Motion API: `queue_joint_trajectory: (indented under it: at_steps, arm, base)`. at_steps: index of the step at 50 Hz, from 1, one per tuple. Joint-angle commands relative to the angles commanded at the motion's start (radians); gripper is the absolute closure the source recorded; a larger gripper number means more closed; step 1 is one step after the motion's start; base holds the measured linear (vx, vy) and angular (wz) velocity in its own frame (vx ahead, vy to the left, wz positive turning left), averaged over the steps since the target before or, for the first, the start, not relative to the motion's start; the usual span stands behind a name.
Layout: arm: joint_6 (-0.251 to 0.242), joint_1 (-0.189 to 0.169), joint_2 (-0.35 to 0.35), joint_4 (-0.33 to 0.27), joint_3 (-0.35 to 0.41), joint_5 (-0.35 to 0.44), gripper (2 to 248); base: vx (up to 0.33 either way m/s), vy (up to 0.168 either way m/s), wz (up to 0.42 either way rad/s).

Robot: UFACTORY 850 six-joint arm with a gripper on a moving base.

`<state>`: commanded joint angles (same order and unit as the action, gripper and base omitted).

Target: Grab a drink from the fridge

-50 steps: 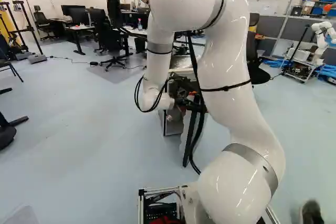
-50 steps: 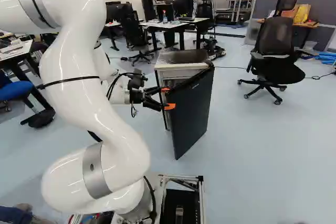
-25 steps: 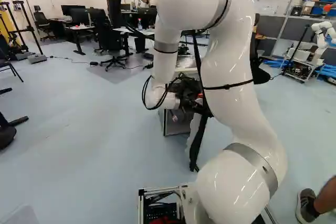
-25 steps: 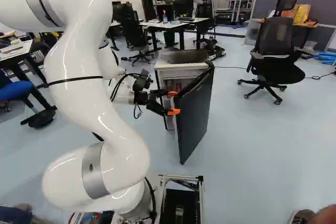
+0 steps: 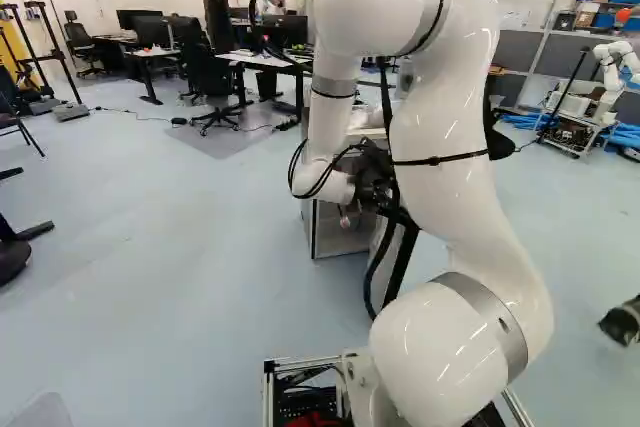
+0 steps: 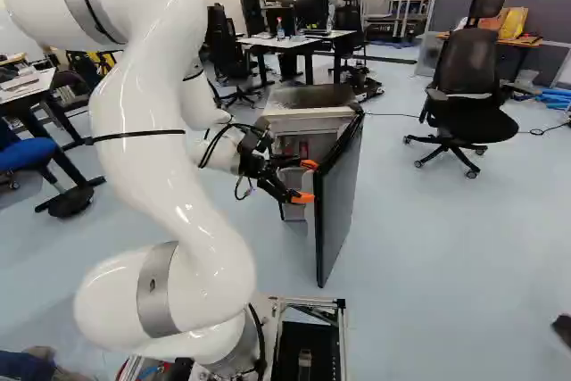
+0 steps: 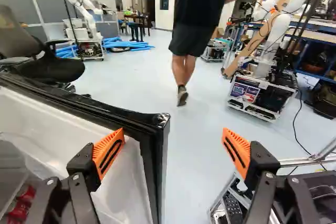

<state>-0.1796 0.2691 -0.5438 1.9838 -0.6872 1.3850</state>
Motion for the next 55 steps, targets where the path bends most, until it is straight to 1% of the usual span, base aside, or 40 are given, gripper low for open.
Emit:
queue_joint_trajectory:
  at_steps: [11,29,55]
  arm:
    - [0.000,-0.063,-0.008,0.018,-0.030,0.004,3]
    - [0.000,-0.175,-0.027,0.018,-0.093,0.003,3]
    - [0.000,-0.333,-0.064,0.018,-0.200,-0.020,3]
  base:
    - [0.000,0.000,0.000]
    - [0.000,0.000,0.000]
    - [0.000,0.000,0.000]
